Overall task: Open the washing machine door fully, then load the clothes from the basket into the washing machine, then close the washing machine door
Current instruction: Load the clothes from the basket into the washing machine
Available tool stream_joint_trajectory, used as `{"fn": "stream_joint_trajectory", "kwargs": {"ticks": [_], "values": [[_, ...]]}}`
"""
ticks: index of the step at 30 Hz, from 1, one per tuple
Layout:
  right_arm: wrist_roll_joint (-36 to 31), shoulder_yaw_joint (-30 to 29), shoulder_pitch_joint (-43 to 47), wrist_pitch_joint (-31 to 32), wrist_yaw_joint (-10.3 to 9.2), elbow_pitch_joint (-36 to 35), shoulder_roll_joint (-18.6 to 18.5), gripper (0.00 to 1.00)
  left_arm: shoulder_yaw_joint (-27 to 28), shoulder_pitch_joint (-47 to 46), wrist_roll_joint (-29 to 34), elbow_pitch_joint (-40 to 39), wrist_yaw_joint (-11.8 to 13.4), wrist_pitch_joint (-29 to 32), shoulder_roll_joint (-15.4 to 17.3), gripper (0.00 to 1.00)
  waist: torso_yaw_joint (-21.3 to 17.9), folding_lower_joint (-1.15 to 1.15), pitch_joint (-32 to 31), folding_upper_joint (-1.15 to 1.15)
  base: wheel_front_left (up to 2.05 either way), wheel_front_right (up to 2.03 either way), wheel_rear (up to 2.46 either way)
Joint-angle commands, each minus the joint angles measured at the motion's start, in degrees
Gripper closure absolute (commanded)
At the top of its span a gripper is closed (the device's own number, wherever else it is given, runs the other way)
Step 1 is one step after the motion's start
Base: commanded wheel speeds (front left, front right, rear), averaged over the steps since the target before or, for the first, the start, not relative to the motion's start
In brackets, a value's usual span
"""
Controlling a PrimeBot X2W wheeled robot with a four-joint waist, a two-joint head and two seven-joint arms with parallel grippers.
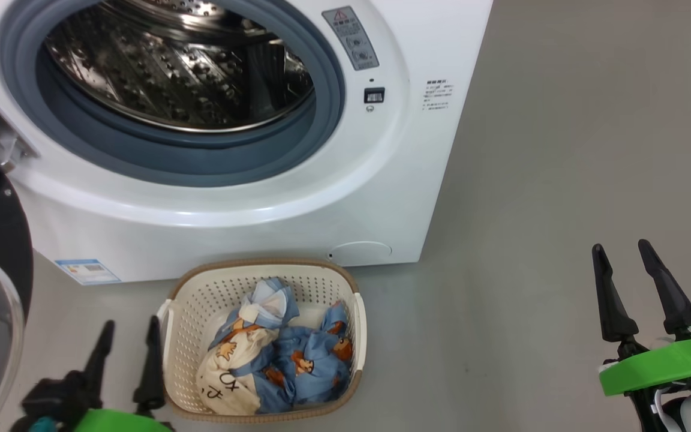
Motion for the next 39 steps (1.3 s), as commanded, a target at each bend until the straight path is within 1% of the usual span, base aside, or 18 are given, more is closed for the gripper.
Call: {"fn": "stream_joint_trajectory", "kwargs": {"ticks": [1,8,17,19,26,32,39], "values": [[-0.57,0.97,-1.57,-0.70,0.31,-1.56,-0.63,0.00,1.18,-2.67,1.07,0.20,0.03,-0.30,0.51,0.00,-0.15,0.00,0.79,0.00,0.00,0.00,0.00],[-0.39,1.39,-3.62,-0.70,0.31,-1.89,-0.19,0.00,-1.38,-6.46,1.41,9.53,0.03,-0.31,-0.98,0.00,-0.70,0.00,4.84,0.00,0.00,0.00,0.00],[-0.21,1.58,-6.68,-0.70,0.31,-2.41,0.03,0.00,-6.70,-13.81,-0.49,21.18,0.03,-0.31,-0.89,0.00,-1.45,0.00,10.56,0.00,0.00,0.00,0.00],[-0.22,1.65,-7.00,-0.70,0.31,-2.44,0.08,0.00,-7.49,-14.58,-0.83,22.47,0.03,-0.31,-0.85,0.00,-1.57,0.00,11.15,0.00,0.00,0.00,0.00],[-0.10,1.94,-9.36,-0.70,0.31,-2.79,0.51,0.00,-13.96,-19.64,-5.01,29.71,0.03,-0.31,-1.58,0.00,-2.54,0.00,15.33,0.00,0.00,0.00,0.00],[-0.03,1.69,-11.59,-0.70,0.31,-3.60,0.91,0.00,-19.86,-24.59,-9.92,35.56,0.03,-0.31,-2.28,0.00,-3.34,0.00,20.03,0.00,0.00,0.00,0.00],[-0.07,1.35,-14.63,-0.70,0.31,-4.74,1.69,0.00,-26.84,-30.44,-15.17,40.47,0.03,0.01,-1.87,0.00,-4.67,0.00,25.89,0.00,0.00,0.00,0.00]]}}
